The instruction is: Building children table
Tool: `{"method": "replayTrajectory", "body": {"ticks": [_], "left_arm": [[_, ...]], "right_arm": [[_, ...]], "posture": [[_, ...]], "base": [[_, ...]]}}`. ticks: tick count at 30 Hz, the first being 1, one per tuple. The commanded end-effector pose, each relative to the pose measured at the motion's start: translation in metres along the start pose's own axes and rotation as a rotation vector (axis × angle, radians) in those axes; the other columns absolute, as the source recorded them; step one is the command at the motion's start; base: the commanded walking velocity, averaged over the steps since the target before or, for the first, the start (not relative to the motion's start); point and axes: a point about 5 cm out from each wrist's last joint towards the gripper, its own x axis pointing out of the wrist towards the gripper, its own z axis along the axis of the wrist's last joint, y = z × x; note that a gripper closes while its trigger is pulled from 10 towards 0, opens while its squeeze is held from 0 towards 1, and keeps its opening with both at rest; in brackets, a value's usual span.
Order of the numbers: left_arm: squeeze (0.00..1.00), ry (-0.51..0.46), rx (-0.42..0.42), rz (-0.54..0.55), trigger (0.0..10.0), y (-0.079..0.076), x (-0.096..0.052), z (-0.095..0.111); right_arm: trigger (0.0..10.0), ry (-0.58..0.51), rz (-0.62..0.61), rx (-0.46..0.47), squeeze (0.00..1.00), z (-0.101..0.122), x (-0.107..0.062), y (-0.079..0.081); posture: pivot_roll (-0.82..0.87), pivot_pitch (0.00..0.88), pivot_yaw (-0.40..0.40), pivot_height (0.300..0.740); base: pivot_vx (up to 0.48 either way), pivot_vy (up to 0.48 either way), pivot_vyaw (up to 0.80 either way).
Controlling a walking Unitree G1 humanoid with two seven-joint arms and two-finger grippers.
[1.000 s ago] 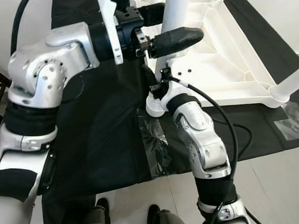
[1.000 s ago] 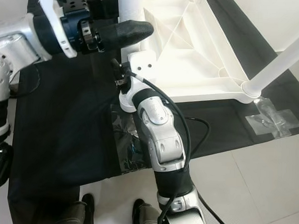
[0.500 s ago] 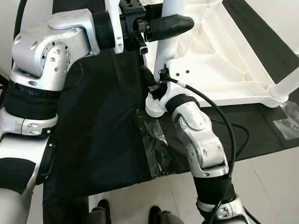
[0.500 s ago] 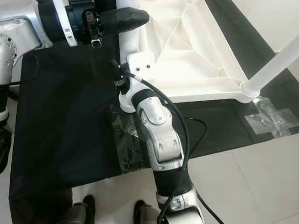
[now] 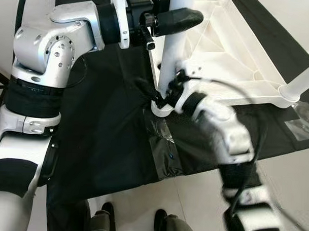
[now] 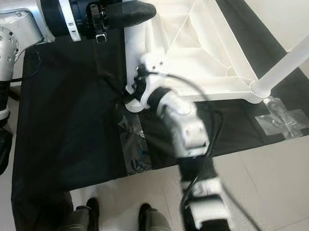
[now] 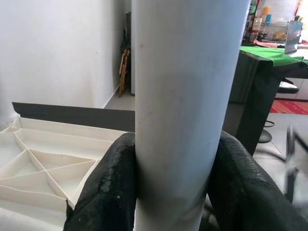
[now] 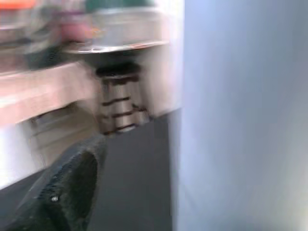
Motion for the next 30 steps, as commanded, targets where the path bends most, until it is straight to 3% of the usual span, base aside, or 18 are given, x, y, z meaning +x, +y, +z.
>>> {"method": "replayTrajectory", "body": {"ticks": [1, 9, 16, 17, 30], "left_arm": [[0.0, 0.009, -0.003, -0.067, 0.0, -0.006, 0.004, -0.001], [0.0, 0.011, -0.003, -0.079, 0.0, -0.008, 0.003, 0.001], [0.0, 0.03, -0.009, -0.092, 0.0, -0.011, 0.002, 0.002], [0.0, 0.033, -0.01, -0.095, 0.0, -0.011, 0.002, 0.002], [0.0, 0.051, -0.006, -0.14, 0.0, -0.011, 0.008, -0.003]], "right_arm": [[10.0, -0.013, 0.153, -0.018, 0.0, 0.001, 0.0, 0.003], [10.0, 0.122, 0.337, -0.107, 0.0, -0.007, -0.001, -0.009], [10.0, 0.146, 0.314, -0.142, 0.0, -0.002, 0.01, -0.025], [0.0, 0.149, 0.311, -0.143, 0.0, -0.003, 0.01, -0.027], [0.0, 0.134, 0.381, -0.113, 0.0, -0.01, -0.002, -0.035]], "posture": [[0.07, 0.275, -0.035, 0.74], [0.1, 0.294, -0.032, 0.74], [0.12, 0.32, -0.026, 0.74], [0.12, 0.33, -0.023, 0.74], [0.11, 0.34, -0.008, 0.74]], "base": [[0.0, 0.0, 0.0], [0.0, 0.0, 0.0], [0.0, 0.0, 0.0], [0.0, 0.0, 0.0], [0.0, 0.0, 0.0]]}}
